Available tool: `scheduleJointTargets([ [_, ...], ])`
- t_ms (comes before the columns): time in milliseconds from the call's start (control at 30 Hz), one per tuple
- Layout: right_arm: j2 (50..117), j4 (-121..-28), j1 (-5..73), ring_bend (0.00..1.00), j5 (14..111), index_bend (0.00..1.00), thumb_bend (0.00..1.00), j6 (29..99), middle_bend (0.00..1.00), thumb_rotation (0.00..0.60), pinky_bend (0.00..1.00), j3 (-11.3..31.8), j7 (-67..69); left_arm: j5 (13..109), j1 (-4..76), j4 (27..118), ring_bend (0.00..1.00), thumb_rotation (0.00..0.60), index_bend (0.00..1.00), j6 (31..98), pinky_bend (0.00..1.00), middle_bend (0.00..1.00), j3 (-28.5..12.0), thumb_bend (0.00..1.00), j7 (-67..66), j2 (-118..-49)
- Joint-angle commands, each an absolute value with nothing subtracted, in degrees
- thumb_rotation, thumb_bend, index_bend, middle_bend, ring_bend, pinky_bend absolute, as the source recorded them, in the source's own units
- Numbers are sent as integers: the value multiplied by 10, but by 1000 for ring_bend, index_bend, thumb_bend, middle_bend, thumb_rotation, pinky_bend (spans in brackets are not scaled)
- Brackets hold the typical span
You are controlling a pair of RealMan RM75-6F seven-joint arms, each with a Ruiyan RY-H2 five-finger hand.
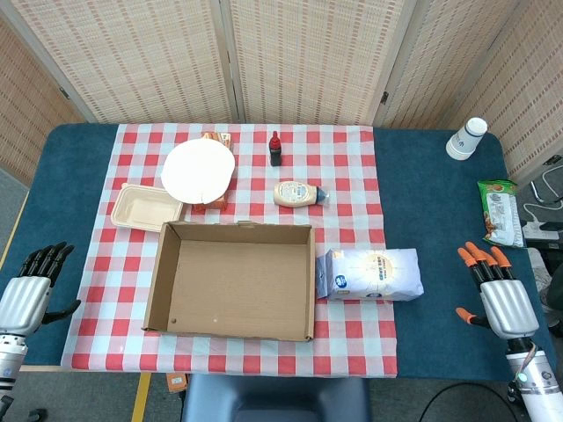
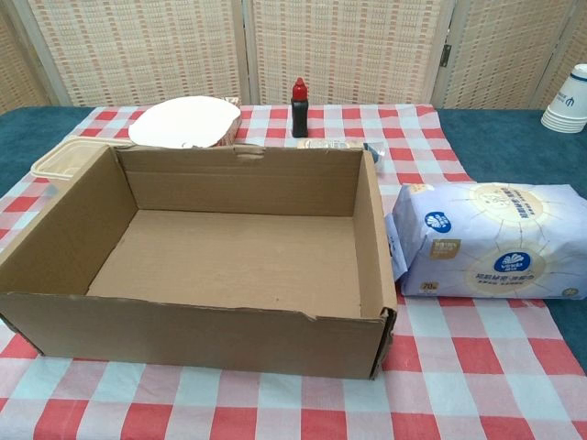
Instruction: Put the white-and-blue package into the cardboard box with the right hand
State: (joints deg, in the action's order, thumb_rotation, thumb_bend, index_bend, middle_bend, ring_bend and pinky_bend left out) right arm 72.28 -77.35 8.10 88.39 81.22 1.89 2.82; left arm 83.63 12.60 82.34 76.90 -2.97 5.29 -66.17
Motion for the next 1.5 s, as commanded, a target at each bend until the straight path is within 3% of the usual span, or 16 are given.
scheduleJointTargets([
  [33,724,-773,82,0,885,4,0,811,0,600,0,18,28,837,126,823,0,600,0,768,73,0,-29,210,53,-662],
  [633,697,-840,90,0,877,6,0,803,0,600,0,26,-3,843,127,817,0,600,0,765,73,0,-25,209,67,-658],
  [1033,637,-1027,165,0,805,0,0,678,0,600,0,59,-92,851,124,827,0,600,0,775,73,0,-24,211,68,-655],
  [1500,705,-1030,267,0,657,0,0,563,0,600,0,87,-217,855,122,828,0,600,0,780,73,0,-24,210,92,-647],
])
